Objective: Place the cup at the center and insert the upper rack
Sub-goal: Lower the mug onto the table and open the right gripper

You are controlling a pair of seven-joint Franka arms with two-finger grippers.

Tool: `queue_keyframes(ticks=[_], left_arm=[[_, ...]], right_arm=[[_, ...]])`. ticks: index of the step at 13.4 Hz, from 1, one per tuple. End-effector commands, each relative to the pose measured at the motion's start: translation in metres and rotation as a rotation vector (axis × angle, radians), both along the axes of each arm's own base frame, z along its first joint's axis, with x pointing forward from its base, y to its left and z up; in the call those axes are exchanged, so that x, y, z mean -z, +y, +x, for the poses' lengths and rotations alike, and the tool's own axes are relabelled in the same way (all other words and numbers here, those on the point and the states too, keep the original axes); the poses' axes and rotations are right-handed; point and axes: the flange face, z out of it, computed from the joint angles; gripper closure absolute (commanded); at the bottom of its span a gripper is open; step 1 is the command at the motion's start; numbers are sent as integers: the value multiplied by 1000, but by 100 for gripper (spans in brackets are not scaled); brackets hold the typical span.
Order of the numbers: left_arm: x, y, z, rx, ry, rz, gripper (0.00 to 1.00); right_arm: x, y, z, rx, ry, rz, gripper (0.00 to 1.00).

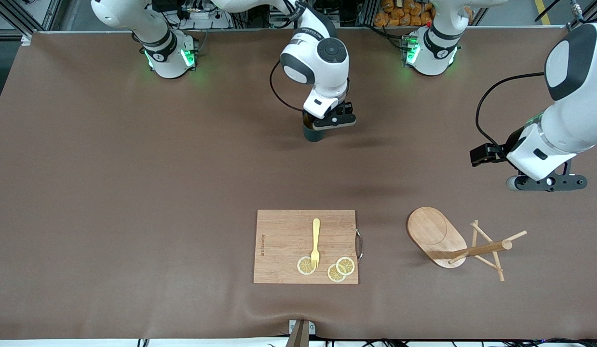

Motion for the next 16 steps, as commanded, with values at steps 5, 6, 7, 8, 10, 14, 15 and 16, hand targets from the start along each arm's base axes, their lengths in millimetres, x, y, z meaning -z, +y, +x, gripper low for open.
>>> queue_keyframes(ticks=[5, 6, 7, 8, 10, 14, 15, 16], left_arm=[[-9, 2, -1, 17, -9, 6, 0], [-11, 2, -1, 17, -11, 3, 0], [-13, 2, -2, 17, -15, 4, 0], [-16, 3, -3, 17, -20, 8, 0], [-20, 0, -5, 20, -27, 6, 0], [-31, -28, -13, 85, -43, -4, 0], [-34, -41, -16, 139, -48, -4, 0], [-42, -49, -21, 178, -65, 0, 0]], right_arm=[[-168, -128, 90, 158, 24, 12, 0], [-189, -162, 107, 184, 36, 6, 0], [-209, -188, 115, 183, 48, -4, 0], [-230, -214, 122, 180, 53, -7, 0], [-263, -274, 134, 193, 79, -24, 0], [-293, -386, 162, 217, 125, -39, 0], [-298, -413, 169, 239, 120, -32, 0], [-303, -442, 176, 238, 113, -25, 0]])
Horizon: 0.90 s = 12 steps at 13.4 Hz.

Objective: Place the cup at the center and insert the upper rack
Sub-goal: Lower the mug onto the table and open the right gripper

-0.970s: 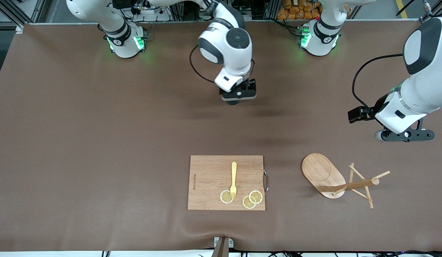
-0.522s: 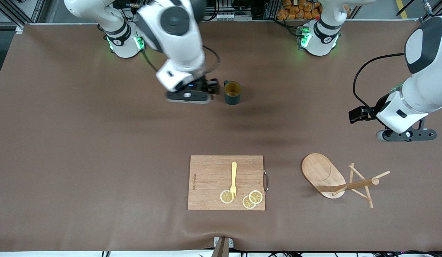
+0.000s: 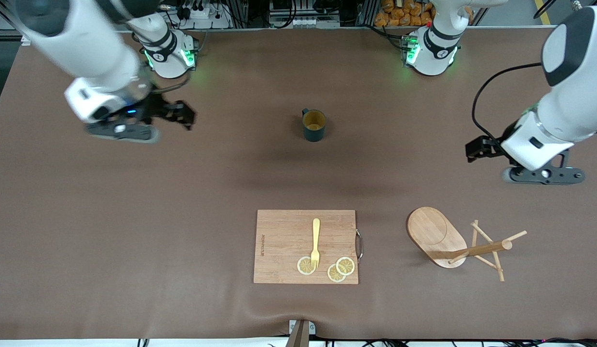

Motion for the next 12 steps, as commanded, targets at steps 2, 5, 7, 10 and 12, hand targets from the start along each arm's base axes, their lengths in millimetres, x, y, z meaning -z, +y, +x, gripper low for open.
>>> queue_keyframes(ticks=[2, 5, 7, 10, 12], left_arm=[[-26, -34, -21, 162, -44, 47, 0], [-31, -59, -33, 278, -53, 96, 0], [-39, -75, -44, 232, -60, 107, 0], [-50, -119, -73, 12, -75, 109, 0], [-54, -152, -92, -162, -86, 91, 0]], right_arm=[[-13, -95, 14, -63, -1, 27, 0], [-17, -167, 22, -135, -16, 43, 0], [-16, -209, 23, -154, -19, 48, 0], [-13, -243, 19, -171, 0, 55, 0], [-10, -265, 17, -194, 4, 63, 0]])
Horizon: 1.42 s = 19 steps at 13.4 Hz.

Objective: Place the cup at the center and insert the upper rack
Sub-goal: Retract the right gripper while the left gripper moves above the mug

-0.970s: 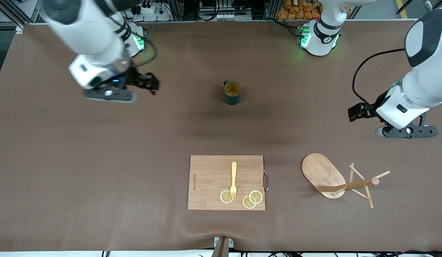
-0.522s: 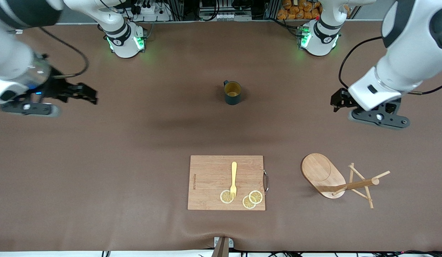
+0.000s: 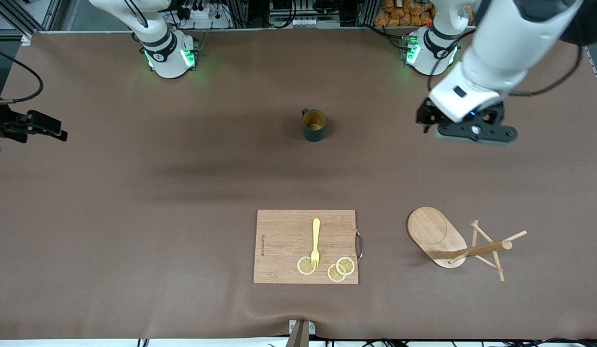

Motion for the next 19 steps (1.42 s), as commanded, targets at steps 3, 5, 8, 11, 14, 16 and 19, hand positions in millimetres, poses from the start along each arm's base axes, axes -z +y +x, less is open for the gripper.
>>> queue_keyframes(ticks=[3, 5, 8, 11, 14, 16, 19], left_arm=[[-10, -55, -42, -332, 3, -65, 0], [-12, -79, -56, -429, 12, -98, 0], [-13, -117, -85, -505, 16, -109, 0], [-5, -152, -119, -587, -37, -51, 0], [5, -177, -147, -516, -90, 0, 0], [6, -195, -168, -506, -125, 10, 0], [15, -218, -195, -526, -135, 20, 0]], right_arm=[[2, -44, -9, -73, 4, 17, 0], [3, -54, -10, -119, 2, 24, 0], [8, -61, -10, -187, 4, 33, 0], [11, -65, -9, -183, 9, 33, 0], [14, -68, -9, -178, 15, 35, 0], [14, -63, -8, -178, 15, 35, 0], [12, -48, -6, -169, 13, 30, 0]])
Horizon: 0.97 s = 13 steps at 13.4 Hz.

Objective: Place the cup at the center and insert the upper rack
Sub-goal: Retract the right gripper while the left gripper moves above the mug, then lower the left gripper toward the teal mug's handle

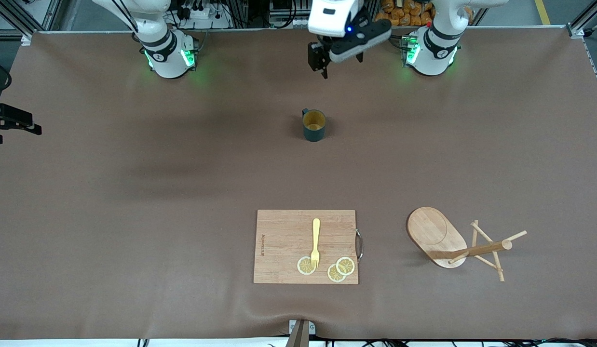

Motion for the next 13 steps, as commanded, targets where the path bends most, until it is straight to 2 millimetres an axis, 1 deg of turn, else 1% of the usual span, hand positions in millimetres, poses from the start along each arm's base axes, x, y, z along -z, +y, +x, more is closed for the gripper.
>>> queue_keyframes(ticks=[1, 2, 3, 6, 8, 9, 11, 13], left_arm=[[7, -19, -24, -17, -31, 17, 0], [14, -28, -34, -41, -42, 25, 0], [21, -39, -47, -58, -65, 39, 0], [59, -72, -87, -76, -182, 117, 0], [89, -95, -107, -95, -229, 141, 0], [103, -104, -116, -84, -255, 161, 0], [136, -123, -132, -83, -295, 185, 0], [169, -137, -144, -90, -337, 204, 0]], right_arm=[[-3, 13, 1, 37, 4, -11, 0], [-4, 23, 2, 68, 4, -17, 0], [-6, 30, 2, 114, 5, -24, 0], [-9, 42, 3, 198, 6, -34, 0], [-8, 46, 4, 198, 9, -40, 0], [-7, 54, 5, 184, 11, -42, 0], [-5, 62, 5, 170, 15, -42, 0], [-4, 66, 6, 174, 19, -43, 0]])
